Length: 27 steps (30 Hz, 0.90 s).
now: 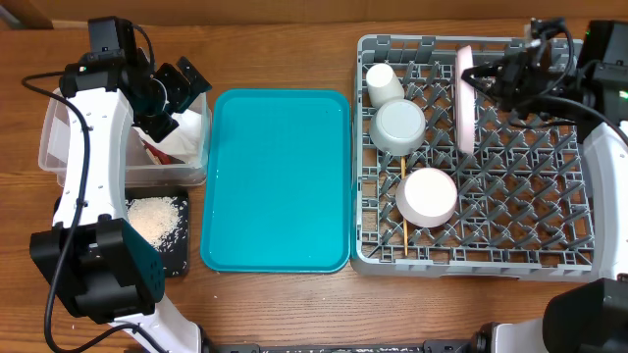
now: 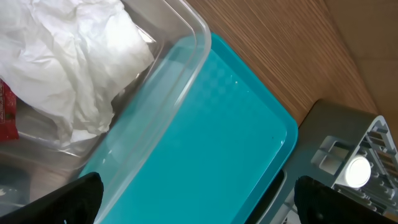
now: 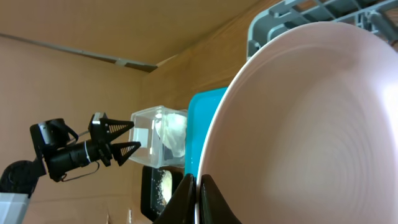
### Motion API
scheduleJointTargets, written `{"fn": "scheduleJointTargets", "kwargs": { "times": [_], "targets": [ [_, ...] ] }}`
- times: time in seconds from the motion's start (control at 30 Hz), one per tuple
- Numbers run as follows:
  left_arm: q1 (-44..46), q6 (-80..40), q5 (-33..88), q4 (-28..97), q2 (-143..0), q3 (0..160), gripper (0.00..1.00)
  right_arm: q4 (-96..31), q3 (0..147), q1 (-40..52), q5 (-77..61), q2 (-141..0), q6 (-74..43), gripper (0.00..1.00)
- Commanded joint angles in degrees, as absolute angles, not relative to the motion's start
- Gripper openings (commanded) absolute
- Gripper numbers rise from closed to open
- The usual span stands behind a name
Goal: Sort waste into correct bins and load items into the dishwasher
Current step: 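Carry the pink plate to the rack's back-right and stand it upright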
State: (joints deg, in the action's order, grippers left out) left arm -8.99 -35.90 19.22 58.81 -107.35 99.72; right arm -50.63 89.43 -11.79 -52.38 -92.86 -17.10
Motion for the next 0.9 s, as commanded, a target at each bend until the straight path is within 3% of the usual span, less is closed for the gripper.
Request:
{"fn": "scheduleJointTargets", "kwargs": {
  "times": [0.0, 0.43, 0.6, 0.73, 0.87],
  "targets": [
    [-8.6, -36.23, 18.85, 58.89, -106.8, 100.47, 1.0, -48.71, 86.67, -12.43, -54.11, -93.69, -16.16, 0.04],
    [-8.6, -36.21, 18.85, 58.89, -106.8, 100.47, 1.0, -40.36, 78.15, -12.51, -51.9, -93.69, -16.32, 0.04],
    [-8.6, -36.23, 18.85, 58.87, -106.8, 100.47, 1.0, -40.36, 78.06, -12.51, -46.65, -93.69, -16.29, 0.1],
    [-8.6, -36.23, 18.85, 58.87, -106.8, 100.47, 1.0, -40.45, 78.06, -12.51, -43.46, -93.69, -16.27, 0.21],
    [-8.6, -36.23, 18.85, 58.89, -106.8, 100.47, 1.0, -40.69, 78.08, -12.51, -42.87, -93.65, -16.08, 0.4]
  ]
}}
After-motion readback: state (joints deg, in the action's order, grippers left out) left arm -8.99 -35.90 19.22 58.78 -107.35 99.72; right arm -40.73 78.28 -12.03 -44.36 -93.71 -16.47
